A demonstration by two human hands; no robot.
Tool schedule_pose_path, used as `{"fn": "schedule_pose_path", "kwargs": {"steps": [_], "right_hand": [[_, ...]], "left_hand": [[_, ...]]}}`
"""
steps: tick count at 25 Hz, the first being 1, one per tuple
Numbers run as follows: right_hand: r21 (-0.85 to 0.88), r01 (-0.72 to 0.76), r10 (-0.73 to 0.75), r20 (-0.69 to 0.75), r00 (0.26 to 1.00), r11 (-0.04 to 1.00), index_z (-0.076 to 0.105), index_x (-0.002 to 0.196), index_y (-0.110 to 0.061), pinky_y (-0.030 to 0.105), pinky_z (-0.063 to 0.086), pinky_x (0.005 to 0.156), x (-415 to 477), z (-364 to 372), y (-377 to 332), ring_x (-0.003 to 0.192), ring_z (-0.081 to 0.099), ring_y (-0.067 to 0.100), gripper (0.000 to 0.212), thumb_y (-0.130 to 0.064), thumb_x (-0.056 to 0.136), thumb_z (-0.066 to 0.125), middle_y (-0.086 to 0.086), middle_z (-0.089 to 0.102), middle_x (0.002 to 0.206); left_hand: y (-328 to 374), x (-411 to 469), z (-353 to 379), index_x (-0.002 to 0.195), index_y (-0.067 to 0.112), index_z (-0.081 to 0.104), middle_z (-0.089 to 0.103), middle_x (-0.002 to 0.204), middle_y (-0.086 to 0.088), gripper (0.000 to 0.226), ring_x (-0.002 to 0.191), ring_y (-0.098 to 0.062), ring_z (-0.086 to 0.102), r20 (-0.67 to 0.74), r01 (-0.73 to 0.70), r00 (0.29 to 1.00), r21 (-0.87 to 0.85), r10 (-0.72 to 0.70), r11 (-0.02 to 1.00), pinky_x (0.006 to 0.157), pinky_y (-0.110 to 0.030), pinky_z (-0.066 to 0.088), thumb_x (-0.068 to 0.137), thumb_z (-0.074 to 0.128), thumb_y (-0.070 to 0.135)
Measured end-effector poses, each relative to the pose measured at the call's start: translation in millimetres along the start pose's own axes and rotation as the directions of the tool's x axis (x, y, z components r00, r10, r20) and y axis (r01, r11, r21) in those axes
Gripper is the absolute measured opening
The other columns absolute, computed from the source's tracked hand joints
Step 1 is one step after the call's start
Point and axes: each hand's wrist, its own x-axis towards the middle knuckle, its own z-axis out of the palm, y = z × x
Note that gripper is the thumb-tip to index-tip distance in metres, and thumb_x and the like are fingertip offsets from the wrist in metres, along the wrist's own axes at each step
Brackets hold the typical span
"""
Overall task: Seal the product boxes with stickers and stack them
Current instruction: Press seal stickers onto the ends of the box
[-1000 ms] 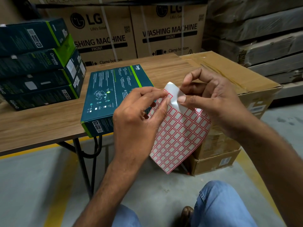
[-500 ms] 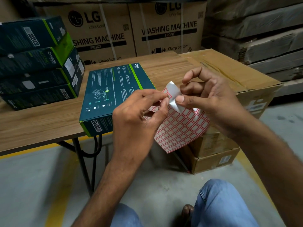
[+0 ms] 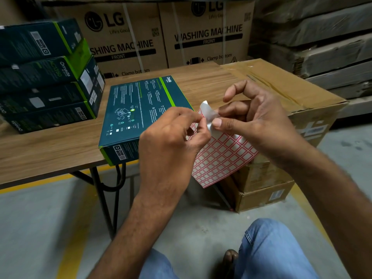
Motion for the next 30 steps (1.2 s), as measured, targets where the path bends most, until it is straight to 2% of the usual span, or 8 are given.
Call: {"fn": "schedule_pose_path", "kwargs": {"steps": [7,10,15,19,22,27,30], "right_hand": [[0.062,-0.035,0.032,0.061,0.998,0.997,0.053,0.118,-0.015,0.029,0.061,0.076,-2.3,-4.7,-7.0,0.09,0.078,0.025,0.046,-0.008,0.079,0.076,0.01,0.08,0.097],[0.108,-0.08,0.071,0.083,0.994,0.991,0.052,0.12,-0.015,0.03,0.06,0.072,-2.2,-7.2,-5.4,0.087,0.078,0.026,0.047,-0.005,0.08,0.074,0.013,0.08,0.102],[0.072,-0.089,0.084,0.075,0.994,0.993,0.053,0.126,-0.017,0.029,0.059,0.077,-2.6,-9.9,1.3,0.094,0.077,0.027,0.047,0.007,0.088,0.069,0.012,0.079,0.108],[0.09,-0.098,0.094,0.056,0.994,0.991,0.052,0.133,-0.018,0.025,0.058,0.075,-2.6,-12.3,0.9,0.093,0.077,0.023,0.053,0.005,0.088,0.068,0.008,0.08,0.106],[0.12,-0.11,0.103,0.063,0.993,0.987,0.048,0.143,-0.019,0.027,0.059,0.077,-3.4,-13.3,1.4,0.096,0.077,0.024,0.065,-0.003,0.084,0.07,0.008,0.079,0.11],[0.2,-0.145,0.11,0.178,0.978,0.969,0.042,0.153,-0.023,0.034,0.061,0.085,-5.1,-16.0,4.8,0.109,0.074,0.03,0.081,0.003,0.081,0.069,0.013,0.075,0.124],[0.254,-0.167,0.113,0.214,0.97,0.953,0.039,0.155,-0.026,0.033,0.06,0.087,-6.3,-17.1,8.2,0.112,0.073,0.028,0.085,0.007,0.081,0.065,0.012,0.073,0.129]], "left_hand": [[1.1,2.6,3.4,0.092,0.009,0.077,0.074,0.096,-0.004,0.011,0.074,-0.019,0.067,0.0,-0.011,1.0,0.036,0.011,0.999,0.067,-0.041,0.056,0.096,0.071,0.018],[0.8,3.0,2.8,0.093,0.009,0.077,0.074,0.097,-0.003,0.011,0.072,-0.017,0.066,-0.002,-0.006,1.0,0.037,0.006,0.999,0.066,-0.04,0.057,0.096,0.071,0.018],[0.2,4.4,1.2,0.092,0.01,0.075,0.073,0.097,-0.001,0.011,0.069,-0.014,0.064,0.014,0.0,1.0,0.019,-0.001,1.0,0.064,-0.039,0.057,0.095,0.07,0.019],[-1.8,7.0,-2.3,0.098,0.011,0.079,0.074,0.099,0.004,0.008,0.08,-0.004,0.066,0.037,0.086,0.996,-0.122,-0.082,0.989,0.073,-0.027,0.057,0.094,0.074,0.017],[-1.0,5.4,-3.6,0.104,0.013,0.079,0.074,0.104,0.006,0.012,0.089,-0.003,0.067,0.056,0.095,0.995,-0.139,-0.088,0.986,0.078,-0.025,0.058,0.096,0.075,0.02],[-0.9,5.9,-5.0,0.108,0.014,0.079,0.073,0.109,0.006,0.016,0.092,0.0,0.067,0.045,0.087,0.996,-0.11,-0.083,0.99,0.078,-0.02,0.059,0.097,0.077,0.025],[0.7,6.5,-5.6,0.118,0.019,0.074,0.071,0.115,0.011,0.025,0.09,0.005,0.066,0.071,0.172,0.984,-0.15,-0.163,0.974,0.072,-0.011,0.055,0.098,0.075,0.034]]}}
